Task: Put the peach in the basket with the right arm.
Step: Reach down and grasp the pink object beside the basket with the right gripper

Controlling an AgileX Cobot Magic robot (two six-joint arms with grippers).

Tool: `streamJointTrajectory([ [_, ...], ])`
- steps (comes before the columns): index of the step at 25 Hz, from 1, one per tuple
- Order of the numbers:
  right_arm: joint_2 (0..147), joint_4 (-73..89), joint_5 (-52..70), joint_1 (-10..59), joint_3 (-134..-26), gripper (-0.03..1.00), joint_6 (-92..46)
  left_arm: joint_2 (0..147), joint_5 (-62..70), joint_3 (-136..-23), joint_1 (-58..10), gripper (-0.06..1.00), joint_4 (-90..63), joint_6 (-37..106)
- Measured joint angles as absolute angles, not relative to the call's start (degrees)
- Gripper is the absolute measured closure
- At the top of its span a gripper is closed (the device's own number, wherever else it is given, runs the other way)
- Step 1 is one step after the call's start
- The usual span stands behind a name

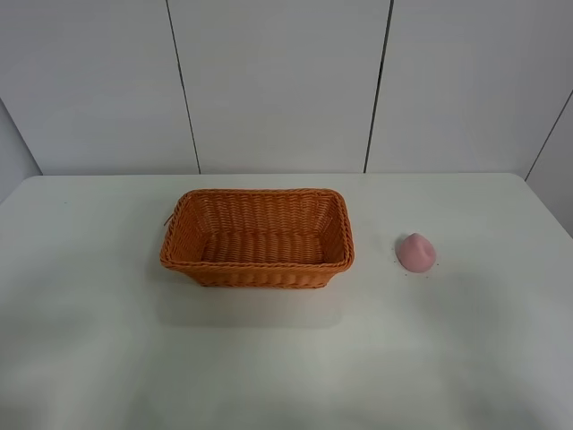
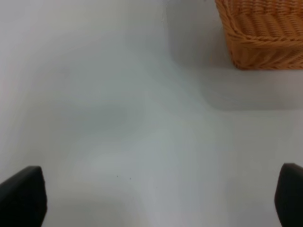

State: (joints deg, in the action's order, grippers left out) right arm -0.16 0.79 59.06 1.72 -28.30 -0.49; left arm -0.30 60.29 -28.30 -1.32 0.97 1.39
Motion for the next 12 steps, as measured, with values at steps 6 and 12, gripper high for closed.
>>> streamJointTrajectory([
  [6,-0.2,0.8,59.1,1.7,-28.3,0.31,-0.5,-0.3,60.3,-28.3,-1.3,-0.04,1.0,1.4],
  [12,-0.2,0.8,59.1,1.7,-28.3,0.31,-0.5,-0.3,60.3,-28.3,-1.3,-0.04,1.0,1.4],
])
